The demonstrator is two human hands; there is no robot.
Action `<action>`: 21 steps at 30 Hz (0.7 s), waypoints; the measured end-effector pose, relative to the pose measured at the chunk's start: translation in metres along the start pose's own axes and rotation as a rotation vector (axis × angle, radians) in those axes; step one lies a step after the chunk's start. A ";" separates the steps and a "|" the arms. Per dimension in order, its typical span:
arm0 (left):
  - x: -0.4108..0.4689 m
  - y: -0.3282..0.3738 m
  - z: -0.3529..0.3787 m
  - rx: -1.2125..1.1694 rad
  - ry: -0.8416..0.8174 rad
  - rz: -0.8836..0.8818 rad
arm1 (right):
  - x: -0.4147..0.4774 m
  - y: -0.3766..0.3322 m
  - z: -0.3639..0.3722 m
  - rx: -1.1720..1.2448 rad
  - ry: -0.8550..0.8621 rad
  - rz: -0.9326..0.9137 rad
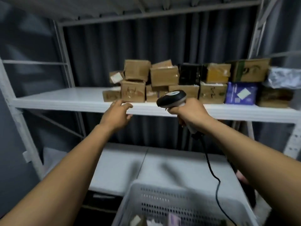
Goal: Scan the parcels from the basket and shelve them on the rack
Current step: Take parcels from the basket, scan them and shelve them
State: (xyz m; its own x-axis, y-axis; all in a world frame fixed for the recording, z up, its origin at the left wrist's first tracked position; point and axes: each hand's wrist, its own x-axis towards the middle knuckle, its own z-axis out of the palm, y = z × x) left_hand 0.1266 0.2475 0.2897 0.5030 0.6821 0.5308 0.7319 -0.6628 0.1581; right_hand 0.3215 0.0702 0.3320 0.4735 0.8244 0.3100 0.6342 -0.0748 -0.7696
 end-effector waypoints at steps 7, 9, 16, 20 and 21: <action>-0.124 0.052 0.087 -0.027 -0.229 0.006 | -0.102 0.101 0.001 -0.057 -0.164 0.110; -0.152 0.066 0.114 -0.026 -0.306 0.005 | -0.124 0.129 0.003 -0.073 -0.194 0.153; -0.234 0.091 0.211 -0.072 -0.543 0.028 | -0.171 0.224 0.019 -0.156 -0.337 0.241; -0.277 0.085 0.253 -0.094 -0.687 -0.006 | -0.179 0.277 0.042 -0.131 -0.390 0.314; -0.288 0.080 0.261 -0.101 -0.730 -0.018 | -0.182 0.287 0.050 -0.109 -0.401 0.336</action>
State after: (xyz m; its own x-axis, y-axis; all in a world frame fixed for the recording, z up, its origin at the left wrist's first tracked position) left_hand 0.1606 0.0791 -0.0681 0.6950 0.7019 -0.1561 0.7147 -0.6506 0.2566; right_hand 0.3868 -0.0732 0.0263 0.4043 0.8930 -0.1975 0.5574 -0.4118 -0.7209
